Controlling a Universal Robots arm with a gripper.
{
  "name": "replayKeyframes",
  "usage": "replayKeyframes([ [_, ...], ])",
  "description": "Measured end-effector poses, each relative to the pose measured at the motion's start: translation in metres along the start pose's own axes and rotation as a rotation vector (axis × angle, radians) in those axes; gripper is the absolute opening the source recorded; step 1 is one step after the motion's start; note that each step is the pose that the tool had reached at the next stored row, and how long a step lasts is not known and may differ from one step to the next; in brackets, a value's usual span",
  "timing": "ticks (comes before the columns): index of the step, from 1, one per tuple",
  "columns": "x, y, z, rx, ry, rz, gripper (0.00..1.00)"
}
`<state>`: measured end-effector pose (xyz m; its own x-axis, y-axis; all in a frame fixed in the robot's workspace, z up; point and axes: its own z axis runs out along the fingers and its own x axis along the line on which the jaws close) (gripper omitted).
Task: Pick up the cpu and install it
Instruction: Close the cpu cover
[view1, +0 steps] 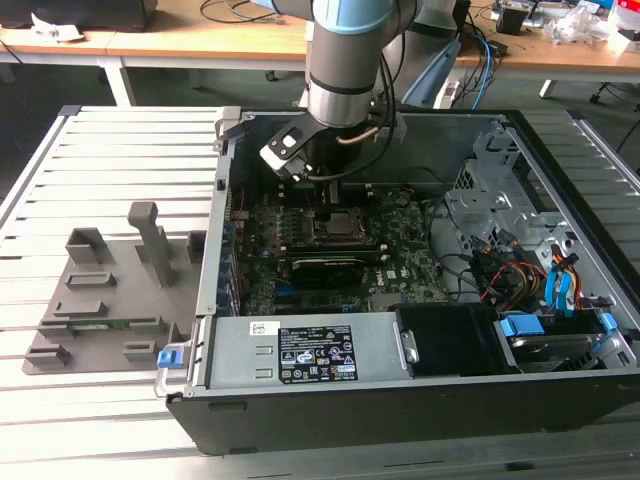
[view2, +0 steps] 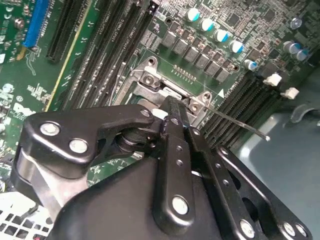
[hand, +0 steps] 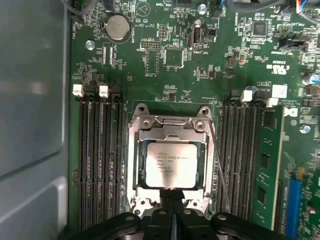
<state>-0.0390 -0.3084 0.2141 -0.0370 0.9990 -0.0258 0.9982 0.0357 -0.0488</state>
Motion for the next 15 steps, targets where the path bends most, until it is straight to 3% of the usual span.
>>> replayKeyframes([
  [3, 0.0002, 0.0004, 0.0088, 0.0, -0.0001, 0.0, 0.11],
  [9, 0.0004, 0.0009, 0.009, -0.0008, 0.0012, 0.0, 0.11],
  [12, -0.0001, 0.0075, 0.006, 0.0001, 0.0001, 0.0, 0.11],
  [15, -0.0006, 0.0201, 0.0051, 0.0013, 0.0, 0.0, 0.11],
])
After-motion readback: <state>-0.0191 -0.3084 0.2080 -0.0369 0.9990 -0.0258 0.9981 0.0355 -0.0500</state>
